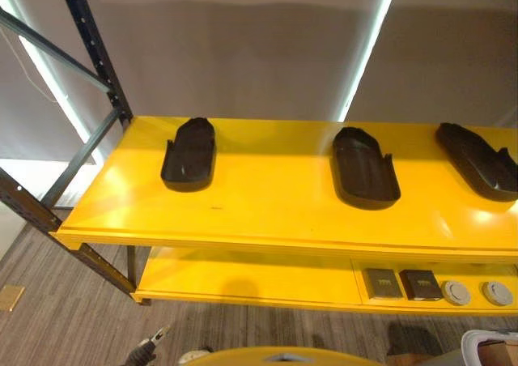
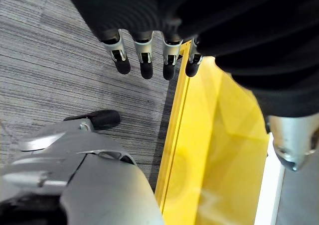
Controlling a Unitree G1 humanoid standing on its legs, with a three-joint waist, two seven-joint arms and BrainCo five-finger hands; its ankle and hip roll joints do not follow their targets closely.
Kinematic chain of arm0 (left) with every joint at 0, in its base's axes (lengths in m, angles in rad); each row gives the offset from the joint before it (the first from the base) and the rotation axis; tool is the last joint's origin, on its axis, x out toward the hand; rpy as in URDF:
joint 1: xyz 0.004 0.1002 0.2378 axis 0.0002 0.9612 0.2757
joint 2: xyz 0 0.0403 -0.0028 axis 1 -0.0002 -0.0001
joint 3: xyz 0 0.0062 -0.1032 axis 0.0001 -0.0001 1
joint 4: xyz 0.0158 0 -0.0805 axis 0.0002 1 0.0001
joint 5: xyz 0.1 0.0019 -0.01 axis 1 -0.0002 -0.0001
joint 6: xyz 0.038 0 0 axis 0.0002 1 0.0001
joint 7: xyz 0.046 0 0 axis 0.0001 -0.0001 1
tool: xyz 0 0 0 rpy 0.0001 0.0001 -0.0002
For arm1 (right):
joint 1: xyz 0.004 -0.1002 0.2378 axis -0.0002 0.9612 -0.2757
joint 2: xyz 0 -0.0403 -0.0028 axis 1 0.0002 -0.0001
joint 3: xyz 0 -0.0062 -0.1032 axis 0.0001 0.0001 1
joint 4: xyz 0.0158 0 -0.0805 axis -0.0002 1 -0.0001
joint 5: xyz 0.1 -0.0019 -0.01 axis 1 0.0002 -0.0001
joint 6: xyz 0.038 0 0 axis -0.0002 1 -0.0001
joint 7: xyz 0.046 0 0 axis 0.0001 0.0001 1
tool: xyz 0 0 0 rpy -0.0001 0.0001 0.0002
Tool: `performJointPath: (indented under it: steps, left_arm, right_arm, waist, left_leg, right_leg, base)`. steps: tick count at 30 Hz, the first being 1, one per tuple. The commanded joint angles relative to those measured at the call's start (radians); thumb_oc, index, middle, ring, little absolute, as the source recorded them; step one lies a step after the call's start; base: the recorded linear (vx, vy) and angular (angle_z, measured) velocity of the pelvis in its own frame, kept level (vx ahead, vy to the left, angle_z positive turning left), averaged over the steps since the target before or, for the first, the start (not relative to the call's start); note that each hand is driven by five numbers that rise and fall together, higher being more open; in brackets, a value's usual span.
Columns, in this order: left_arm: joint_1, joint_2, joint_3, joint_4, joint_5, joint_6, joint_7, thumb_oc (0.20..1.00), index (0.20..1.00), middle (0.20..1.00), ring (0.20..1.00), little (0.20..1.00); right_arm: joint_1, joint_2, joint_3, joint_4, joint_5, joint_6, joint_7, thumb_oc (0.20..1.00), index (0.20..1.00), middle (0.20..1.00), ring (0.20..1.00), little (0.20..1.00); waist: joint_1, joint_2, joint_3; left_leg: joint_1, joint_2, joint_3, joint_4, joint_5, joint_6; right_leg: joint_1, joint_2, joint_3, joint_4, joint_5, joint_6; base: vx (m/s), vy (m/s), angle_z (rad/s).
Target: Move parts from the plastic box to the shelf.
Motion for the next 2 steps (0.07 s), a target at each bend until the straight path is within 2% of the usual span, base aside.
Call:
performJointPath:
  steps: [1,2]
  left_arm:
    - [-0.016,0.008,0.002,0.000,-0.009,-0.034,0.044,1.000,1.000,1.000,1.000,1.000]
    - [-0.016,0.008,0.006,0.002,-0.014,-0.035,0.041,1.000,1.000,1.000,1.000,1.000]
  right_arm:
    - [-0.063,0.026,0.007,0.039,0.037,-0.015,-0.028,1.000,1.000,1.000,1.000,1.000]
    - [-0.063,0.028,0.008,0.040,0.040,-0.017,-0.031,1.000,1.000,1.000,1.000,1.000]
  waist:
    - [0.020,-0.016,0.048]
    - [0.019,-0.016,0.048]
  left_leg:
    - [-0.013,0.021,-0.016,0.069,-0.051,0.015]
    - [-0.012,0.021,-0.016,0.069,-0.051,0.016]
  right_leg:
    - [0.007,-0.038,0.043,-0.024,0.017,0.035]
    - [0.009,-0.037,0.044,-0.025,0.017,0.034]
  base:
    - [0.02,-0.001,-0.08]
    - [0.02,0.000,-0.10]
